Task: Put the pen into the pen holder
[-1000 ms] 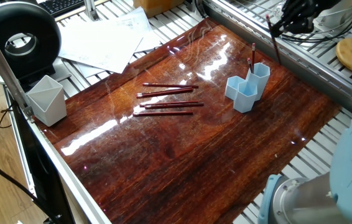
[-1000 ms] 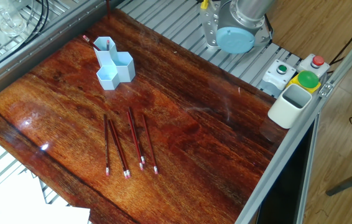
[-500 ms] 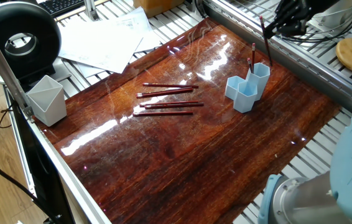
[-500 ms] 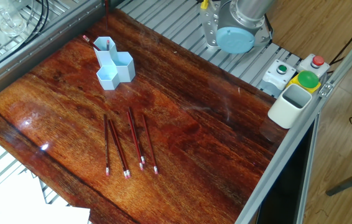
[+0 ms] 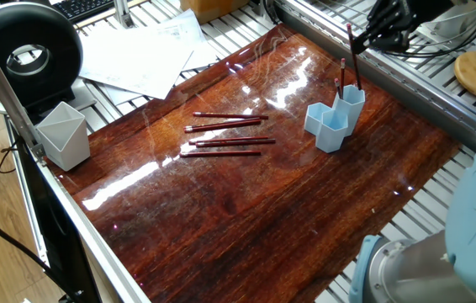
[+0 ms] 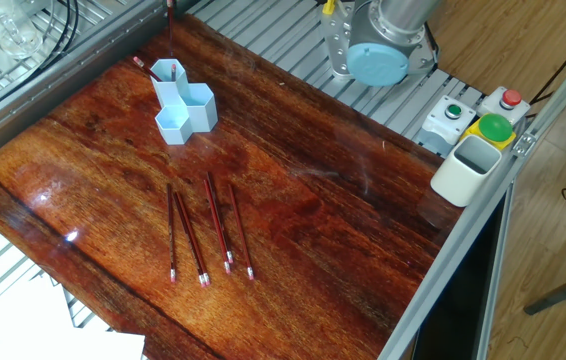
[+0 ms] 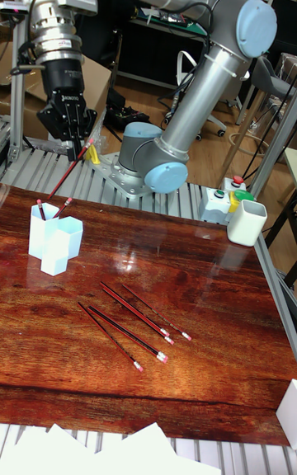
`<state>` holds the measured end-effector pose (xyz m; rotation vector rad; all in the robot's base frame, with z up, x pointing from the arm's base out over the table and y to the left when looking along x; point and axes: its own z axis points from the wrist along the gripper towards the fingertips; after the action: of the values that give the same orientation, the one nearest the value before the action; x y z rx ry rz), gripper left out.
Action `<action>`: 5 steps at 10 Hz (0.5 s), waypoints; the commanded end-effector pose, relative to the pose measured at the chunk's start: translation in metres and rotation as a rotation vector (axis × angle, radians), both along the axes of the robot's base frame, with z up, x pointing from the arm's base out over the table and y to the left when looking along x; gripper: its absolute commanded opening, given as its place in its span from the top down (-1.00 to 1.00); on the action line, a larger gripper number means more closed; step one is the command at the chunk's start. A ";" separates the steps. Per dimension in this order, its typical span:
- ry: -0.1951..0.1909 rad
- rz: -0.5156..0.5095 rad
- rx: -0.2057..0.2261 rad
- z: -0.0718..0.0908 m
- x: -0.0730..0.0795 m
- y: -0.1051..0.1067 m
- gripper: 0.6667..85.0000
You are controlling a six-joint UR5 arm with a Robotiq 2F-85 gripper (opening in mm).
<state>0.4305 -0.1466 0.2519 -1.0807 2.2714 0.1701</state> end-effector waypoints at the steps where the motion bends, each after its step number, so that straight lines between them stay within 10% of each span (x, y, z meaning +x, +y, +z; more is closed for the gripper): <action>1: -0.040 0.013 0.006 -0.005 0.008 -0.001 0.99; 5: -0.070 0.030 -0.003 -0.024 0.014 -0.006 0.99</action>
<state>0.4388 -0.1509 0.2342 -1.1035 2.2274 0.1500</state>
